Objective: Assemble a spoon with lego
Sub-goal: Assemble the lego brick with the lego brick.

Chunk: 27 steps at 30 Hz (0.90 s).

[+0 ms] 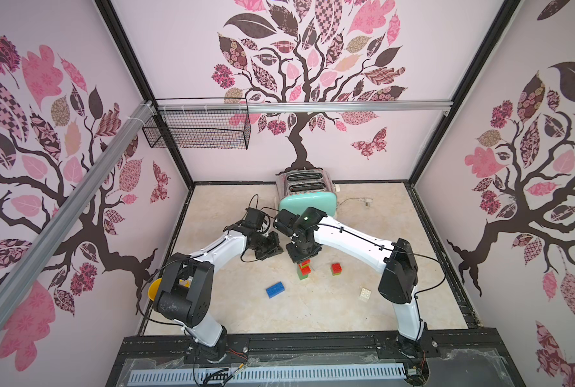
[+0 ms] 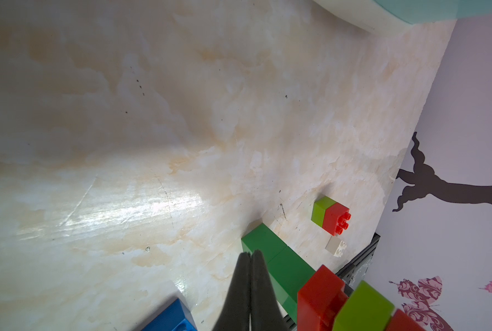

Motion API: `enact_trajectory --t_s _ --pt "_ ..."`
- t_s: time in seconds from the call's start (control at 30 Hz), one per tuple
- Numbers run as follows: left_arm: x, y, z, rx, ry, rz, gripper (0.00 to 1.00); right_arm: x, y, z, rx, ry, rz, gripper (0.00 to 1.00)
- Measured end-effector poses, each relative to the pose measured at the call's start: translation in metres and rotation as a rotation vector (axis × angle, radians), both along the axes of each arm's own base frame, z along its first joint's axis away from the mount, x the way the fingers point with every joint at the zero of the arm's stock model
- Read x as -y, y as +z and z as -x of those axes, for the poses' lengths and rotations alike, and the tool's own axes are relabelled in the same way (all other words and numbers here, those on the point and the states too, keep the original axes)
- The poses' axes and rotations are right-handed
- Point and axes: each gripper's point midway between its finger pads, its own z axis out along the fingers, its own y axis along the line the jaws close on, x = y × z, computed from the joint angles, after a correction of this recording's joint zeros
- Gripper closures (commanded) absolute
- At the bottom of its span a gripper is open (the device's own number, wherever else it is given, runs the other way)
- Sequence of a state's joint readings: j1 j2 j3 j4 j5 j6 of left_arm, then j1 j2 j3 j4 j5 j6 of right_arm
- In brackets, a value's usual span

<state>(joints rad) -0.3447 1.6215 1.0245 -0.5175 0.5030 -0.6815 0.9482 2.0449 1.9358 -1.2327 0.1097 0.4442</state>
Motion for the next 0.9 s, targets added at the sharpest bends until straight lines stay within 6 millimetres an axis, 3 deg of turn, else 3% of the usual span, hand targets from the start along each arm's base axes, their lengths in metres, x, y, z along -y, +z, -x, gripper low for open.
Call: enact_trajectory --t_s 0.9 --pt "0.0 -0.0004 0.0001 -0.001 -0.001 -0.001 1.0 -0.0006 -0.0065 0.0041 -0.002 0.013 0.022 0.76"
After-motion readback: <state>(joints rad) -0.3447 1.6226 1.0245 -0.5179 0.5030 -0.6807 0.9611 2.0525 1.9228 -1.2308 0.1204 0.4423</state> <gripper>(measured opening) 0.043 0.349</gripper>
